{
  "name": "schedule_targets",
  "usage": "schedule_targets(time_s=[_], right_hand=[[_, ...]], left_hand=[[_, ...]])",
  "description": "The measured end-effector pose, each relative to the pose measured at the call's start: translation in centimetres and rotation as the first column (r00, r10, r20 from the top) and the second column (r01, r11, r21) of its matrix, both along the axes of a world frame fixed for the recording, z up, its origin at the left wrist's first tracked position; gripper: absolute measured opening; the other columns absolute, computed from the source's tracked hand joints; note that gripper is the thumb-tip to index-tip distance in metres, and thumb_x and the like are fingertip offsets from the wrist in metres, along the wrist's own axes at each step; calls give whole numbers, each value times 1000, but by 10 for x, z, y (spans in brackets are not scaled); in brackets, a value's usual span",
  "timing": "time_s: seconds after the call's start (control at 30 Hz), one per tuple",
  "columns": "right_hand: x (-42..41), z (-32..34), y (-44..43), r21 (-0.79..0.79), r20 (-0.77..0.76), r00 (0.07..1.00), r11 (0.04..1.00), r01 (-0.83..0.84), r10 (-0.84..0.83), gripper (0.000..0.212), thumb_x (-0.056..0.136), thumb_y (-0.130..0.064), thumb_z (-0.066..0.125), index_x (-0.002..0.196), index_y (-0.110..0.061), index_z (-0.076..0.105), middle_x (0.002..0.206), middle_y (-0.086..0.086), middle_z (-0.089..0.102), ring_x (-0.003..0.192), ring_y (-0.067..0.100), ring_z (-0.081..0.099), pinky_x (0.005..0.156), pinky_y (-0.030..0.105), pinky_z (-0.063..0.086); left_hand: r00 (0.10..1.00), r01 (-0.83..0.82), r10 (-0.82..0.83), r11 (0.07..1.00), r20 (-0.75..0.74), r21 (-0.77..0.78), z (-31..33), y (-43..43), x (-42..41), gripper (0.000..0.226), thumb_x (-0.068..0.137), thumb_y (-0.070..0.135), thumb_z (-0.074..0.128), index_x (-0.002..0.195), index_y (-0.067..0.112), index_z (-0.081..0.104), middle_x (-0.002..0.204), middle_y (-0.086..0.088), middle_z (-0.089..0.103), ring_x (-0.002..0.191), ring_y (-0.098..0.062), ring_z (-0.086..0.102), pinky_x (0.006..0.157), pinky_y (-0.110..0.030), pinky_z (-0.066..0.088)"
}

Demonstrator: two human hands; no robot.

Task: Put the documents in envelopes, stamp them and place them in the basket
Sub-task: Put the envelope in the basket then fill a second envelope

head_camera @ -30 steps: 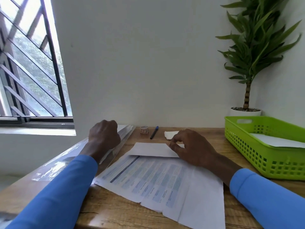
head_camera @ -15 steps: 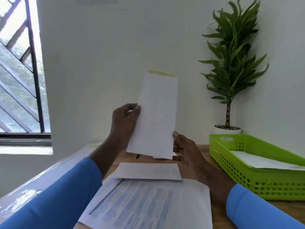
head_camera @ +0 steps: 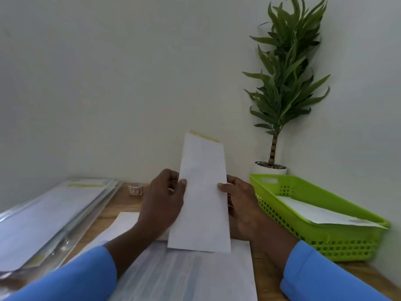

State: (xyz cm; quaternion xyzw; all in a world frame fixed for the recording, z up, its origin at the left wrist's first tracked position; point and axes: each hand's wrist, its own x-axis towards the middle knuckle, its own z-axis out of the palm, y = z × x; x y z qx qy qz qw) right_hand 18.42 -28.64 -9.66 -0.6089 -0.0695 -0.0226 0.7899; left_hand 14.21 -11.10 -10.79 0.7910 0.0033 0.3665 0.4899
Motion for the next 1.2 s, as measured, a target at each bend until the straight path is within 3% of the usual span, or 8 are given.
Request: schedule_targets(time_s=[0.17,0.3,0.5,0.6,0.8,0.87,1.0,1.2], right_hand=[[0,4,1,-267,316,927,919,290,-201,39,96,-1,54,123,-26,69,99,2,77,89,19,70,81,36,58],[-14,11,0,-385,770,622,676,629,-140,46,99,-10,50,139,-32,58,125,-7,71,110,13,66,94,34,53],[-26,17,7,-277,960,262,439,855,95,52,92,-6,49,141,-22,56,90,-1,65,83,25,56,74,37,40],[-30,21,7,-197,979,156,395,898,133,51,88,-2,53,135,-20,62,85,-3,62,83,24,53,77,38,37],[-40,23,9,-73,995,47,332,941,85,27,92,-18,64,118,-20,71,108,2,63,105,25,57,90,45,40],[-46,14,19,-213,977,194,474,854,89,11,91,-25,65,99,-24,71,89,-7,65,86,18,59,78,42,43],[-48,2,40,-320,461,887,936,147,18,34,85,-48,74,106,-22,69,88,-2,74,79,11,67,69,30,52],[-13,12,19,331,94,993,939,-95,68,115,55,-51,94,148,-12,38,129,17,68,115,34,68,93,56,57]], left_hand=[[985,-44,4,973,174,225,10,12,-14,53,84,22,76,129,30,50,113,10,63,91,-8,64,73,-35,57],[880,-310,56,821,472,480,42,25,-25,50,84,23,69,132,20,55,124,2,58,107,-23,58,85,-41,48],[835,-393,146,832,530,391,62,47,-38,88,76,32,72,154,19,35,159,-4,34,141,-26,40,100,-42,40],[915,-134,-4,941,404,311,69,68,-36,108,79,26,82,162,24,13,129,3,63,114,-10,63,94,-33,53],[983,-18,-8,990,183,143,48,79,-15,10,88,20,76,92,30,76,84,9,76,78,-11,71,68,-33,56],[985,107,-79,976,151,-188,41,76,-11,6,89,16,75,94,19,78,90,-2,78,87,-27,75,72,-42,61],[927,322,-365,659,84,-680,33,53,-21,17,94,0,67,110,-2,70,105,-17,77,82,-24,76,60,-28,61],[797,393,-604,498,16,-773,16,16,-25,27,92,-8,64,118,-5,65,110,-21,76,93,-30,76,67,-34,64]])
